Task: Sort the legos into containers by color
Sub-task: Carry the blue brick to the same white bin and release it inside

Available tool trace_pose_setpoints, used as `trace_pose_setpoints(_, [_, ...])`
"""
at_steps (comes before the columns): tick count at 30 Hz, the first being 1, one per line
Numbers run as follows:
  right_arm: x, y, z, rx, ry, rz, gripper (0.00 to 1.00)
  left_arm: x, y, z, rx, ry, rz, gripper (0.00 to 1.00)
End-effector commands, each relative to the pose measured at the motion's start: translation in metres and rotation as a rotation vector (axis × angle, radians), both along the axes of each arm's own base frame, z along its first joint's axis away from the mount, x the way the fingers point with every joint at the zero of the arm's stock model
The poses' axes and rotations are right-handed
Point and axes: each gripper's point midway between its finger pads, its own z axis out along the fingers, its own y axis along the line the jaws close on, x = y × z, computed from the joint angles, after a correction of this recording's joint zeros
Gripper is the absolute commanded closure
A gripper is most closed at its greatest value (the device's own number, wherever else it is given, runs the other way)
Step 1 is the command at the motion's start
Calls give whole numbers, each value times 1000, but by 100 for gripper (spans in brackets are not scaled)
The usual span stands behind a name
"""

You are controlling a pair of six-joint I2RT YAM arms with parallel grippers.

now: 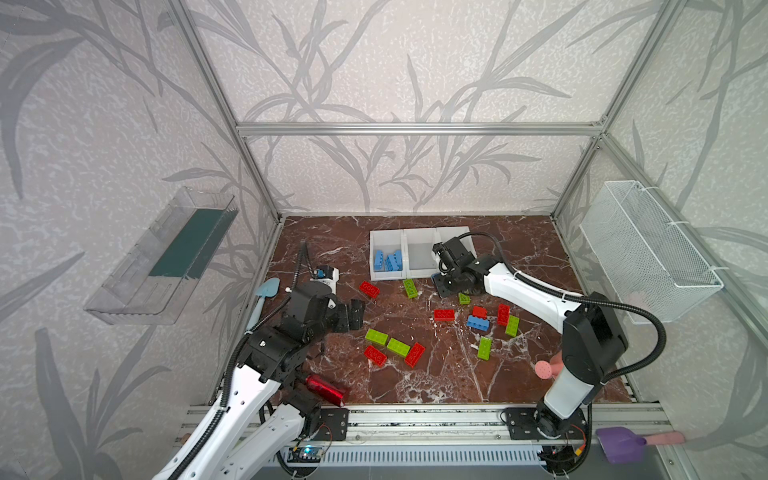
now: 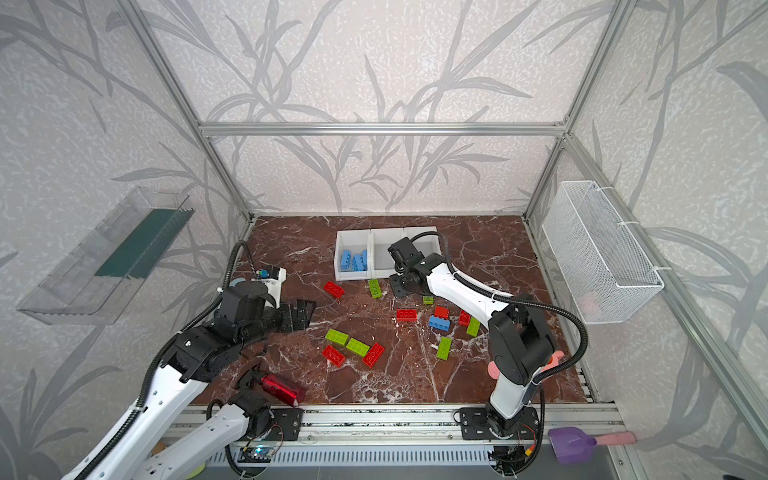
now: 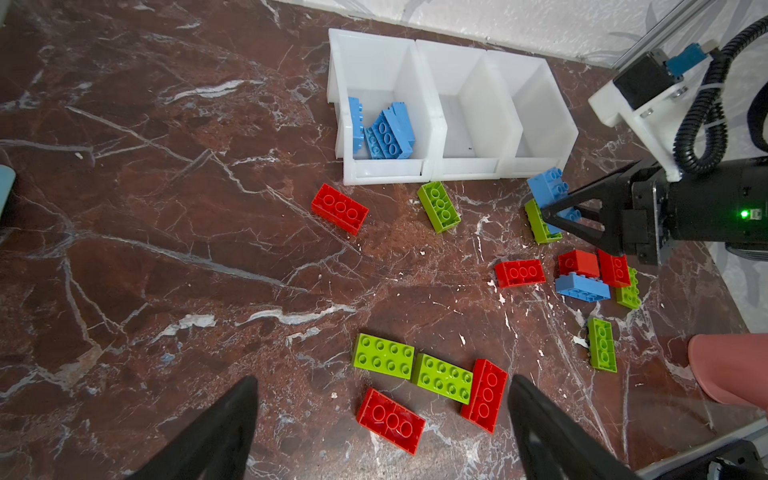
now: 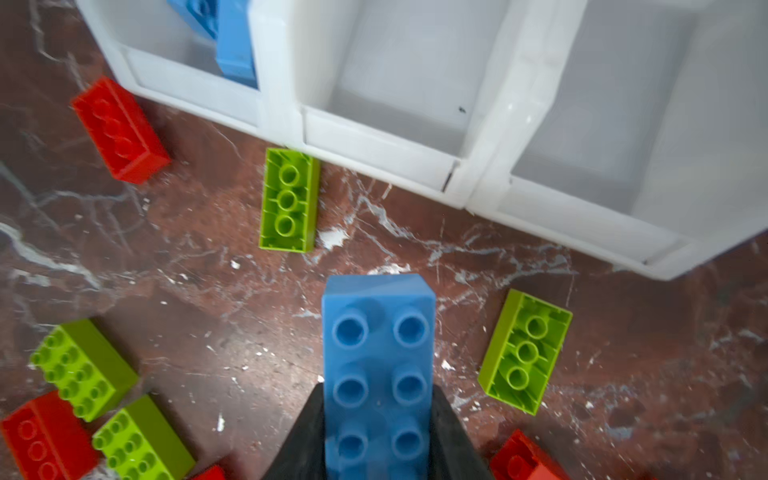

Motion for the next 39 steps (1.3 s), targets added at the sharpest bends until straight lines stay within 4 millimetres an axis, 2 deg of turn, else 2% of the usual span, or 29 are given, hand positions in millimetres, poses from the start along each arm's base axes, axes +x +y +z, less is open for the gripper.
trace_pose_setpoints(1, [11,29,28,118,-55,47,86,-2,12,4,32,-39,39,1])
trace_pose_setpoints(5, [27,51,44,161,-84,70,86,-3,22,9,35,-77,87,1])
trace_pose_setpoints(10, [48,76,48,179,-85,98,86,-6,23,12,2,-102,95,1])
trace_pose_setpoints(14, [66,92,44,181,-83,105,86,-7,25,13,-8,-116,103,1])
trace_pose_setpoints(21, [85,121,36,196,-68,130,86,-7,31,15,17,-121,125,1])
trace_pose_setpoints(31, [115,149,23,199,-57,132,83,-8,22,10,21,-87,73,1])
trace_pose_setpoints(35, [121,155,16,191,-47,130,78,-8,21,10,22,-88,67,1])
trace_pose_setpoints(39, [124,157,13,195,-42,121,62,-9,21,10,26,-87,60,1])
